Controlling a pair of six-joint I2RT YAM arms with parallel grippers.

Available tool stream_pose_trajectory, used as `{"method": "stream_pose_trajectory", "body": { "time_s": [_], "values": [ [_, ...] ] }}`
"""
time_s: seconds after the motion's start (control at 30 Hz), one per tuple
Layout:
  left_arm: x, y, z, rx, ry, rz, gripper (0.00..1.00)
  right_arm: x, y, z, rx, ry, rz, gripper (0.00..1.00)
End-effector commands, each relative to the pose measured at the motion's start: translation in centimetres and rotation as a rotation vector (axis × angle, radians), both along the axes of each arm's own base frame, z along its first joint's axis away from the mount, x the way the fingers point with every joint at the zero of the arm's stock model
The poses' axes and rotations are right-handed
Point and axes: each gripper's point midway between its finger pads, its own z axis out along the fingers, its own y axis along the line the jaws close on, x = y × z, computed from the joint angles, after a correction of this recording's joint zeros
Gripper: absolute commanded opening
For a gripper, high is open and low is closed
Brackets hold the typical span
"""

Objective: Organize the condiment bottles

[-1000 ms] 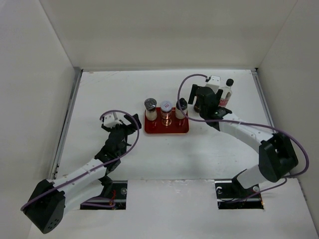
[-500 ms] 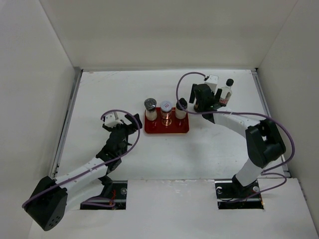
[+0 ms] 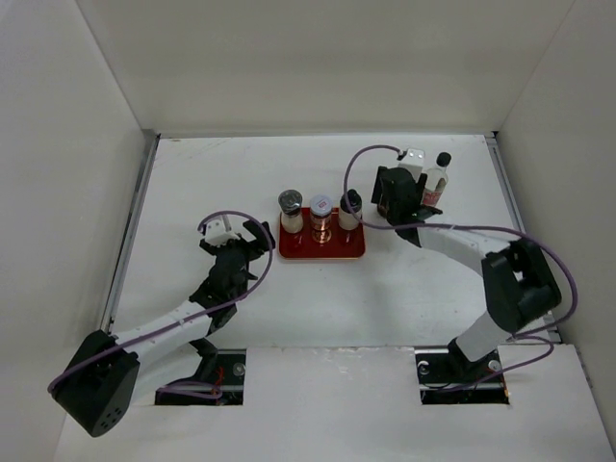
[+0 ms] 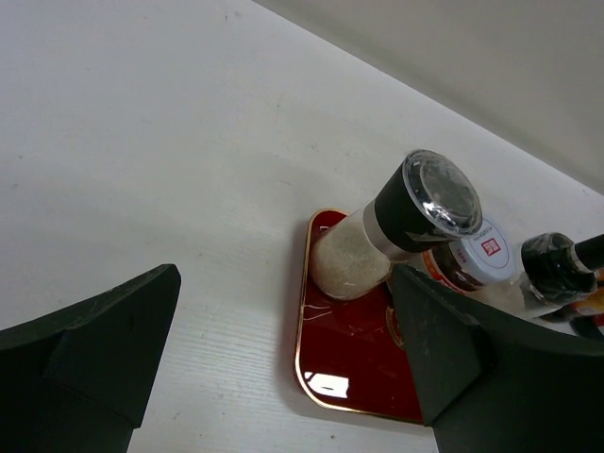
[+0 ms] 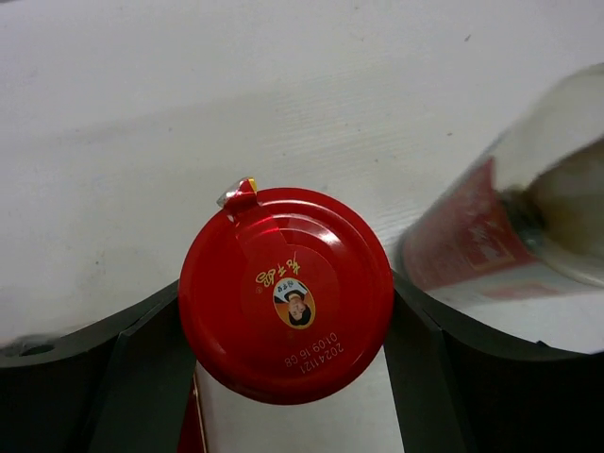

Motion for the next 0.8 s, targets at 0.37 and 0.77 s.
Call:
{"method": "stream_pose_trajectory", "body": {
  "time_s": [0.37, 0.77],
  "values": [
    [0.1, 2.9, 1.3, -0.086, -0.075, 0.095, 0.96, -11.9, 10.6, 24.0, 0.245, -0.576, 0.364, 0.54],
    [0.3, 3.7, 0.3, -0.108, -0.055, 0.114, 0.95, -11.3, 22.7, 15.8, 0.264, -0.440, 0.591, 0.53]
  ]
}}
